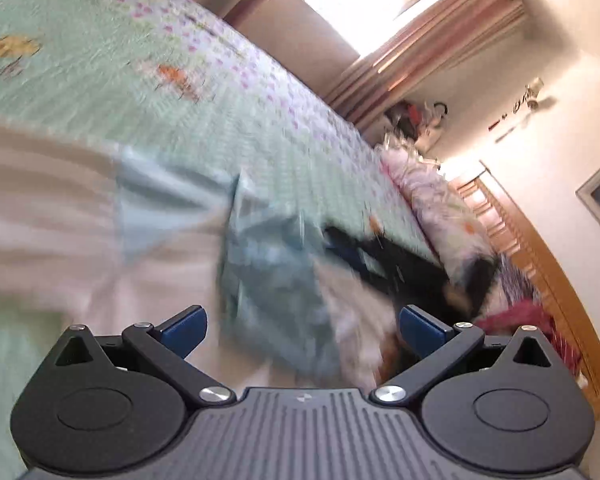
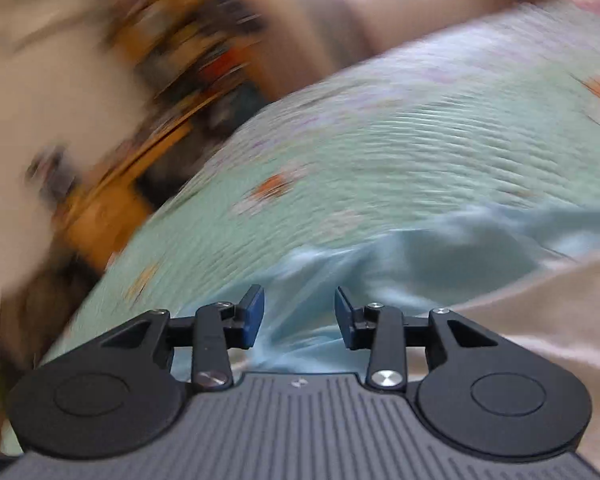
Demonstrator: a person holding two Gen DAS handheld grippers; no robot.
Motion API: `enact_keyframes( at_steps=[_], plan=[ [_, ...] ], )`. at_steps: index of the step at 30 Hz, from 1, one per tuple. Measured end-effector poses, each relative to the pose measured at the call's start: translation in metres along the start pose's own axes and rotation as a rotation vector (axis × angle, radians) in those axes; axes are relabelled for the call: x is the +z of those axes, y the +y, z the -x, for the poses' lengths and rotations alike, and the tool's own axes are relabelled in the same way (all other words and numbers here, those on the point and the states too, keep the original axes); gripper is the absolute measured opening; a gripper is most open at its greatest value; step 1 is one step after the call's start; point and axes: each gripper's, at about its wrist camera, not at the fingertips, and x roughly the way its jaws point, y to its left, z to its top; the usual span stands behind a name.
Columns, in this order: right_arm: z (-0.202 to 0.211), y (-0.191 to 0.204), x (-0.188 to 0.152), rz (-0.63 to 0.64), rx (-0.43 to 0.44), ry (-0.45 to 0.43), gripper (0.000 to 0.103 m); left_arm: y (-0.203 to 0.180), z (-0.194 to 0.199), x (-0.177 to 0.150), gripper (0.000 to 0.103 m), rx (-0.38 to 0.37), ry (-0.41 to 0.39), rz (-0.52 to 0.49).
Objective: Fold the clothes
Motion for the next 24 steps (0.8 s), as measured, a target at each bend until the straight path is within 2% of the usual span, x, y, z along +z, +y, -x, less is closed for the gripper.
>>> enact_keyframes(
  at_steps=[2, 4, 7, 9, 12, 17, 20, 22, 24],
  plan=[
    [0.001, -0.018, 0.008, -0.055, -0.003, -0.010, 0.041, 0.009, -0.037, 0.028, 0.102, -0.019, 0.037, 0.051],
    [0.002, -0.032, 0.017, -0.087, -0.010, -0.016, 0.041, 0.019, -0.071, 0.048, 0.102, -0.001, 0.068, 0.103],
    [0.009, -0.041, 0.030, -0.067, -0.056, -0.053, 0.041, 0.026, -0.106, 0.069, 0.102, 0.076, 0.066, 0.078],
    [0.014, -0.053, 0.035, -0.073, -0.077, -0.053, 0.041, 0.033, -0.125, 0.079, 0.102, 0.098, 0.075, 0.081],
    [0.012, -0.069, 0.036, -0.068, -0.111, -0.018, 0.041, 0.041, -0.144, 0.083, 0.101, 0.087, 0.111, 0.101],
    [0.003, -0.084, 0.032, -0.019, -0.122, 0.021, 0.041, 0.034, -0.168, 0.076, 0.097, 0.114, 0.144, 0.021],
    [-0.004, -0.083, 0.028, -0.007, -0.092, 0.041, 0.040, 0.035, -0.175, 0.078, 0.093, 0.108, 0.141, 0.020],
    [-0.007, -0.077, 0.024, 0.042, -0.115, 0.058, 0.036, 0.036, -0.178, 0.080, 0.088, 0.120, 0.146, 0.020],
    [-0.009, -0.071, 0.021, 0.088, -0.148, 0.061, 0.027, 0.035, -0.180, 0.081, 0.084, 0.138, 0.155, 0.006]
  ],
)
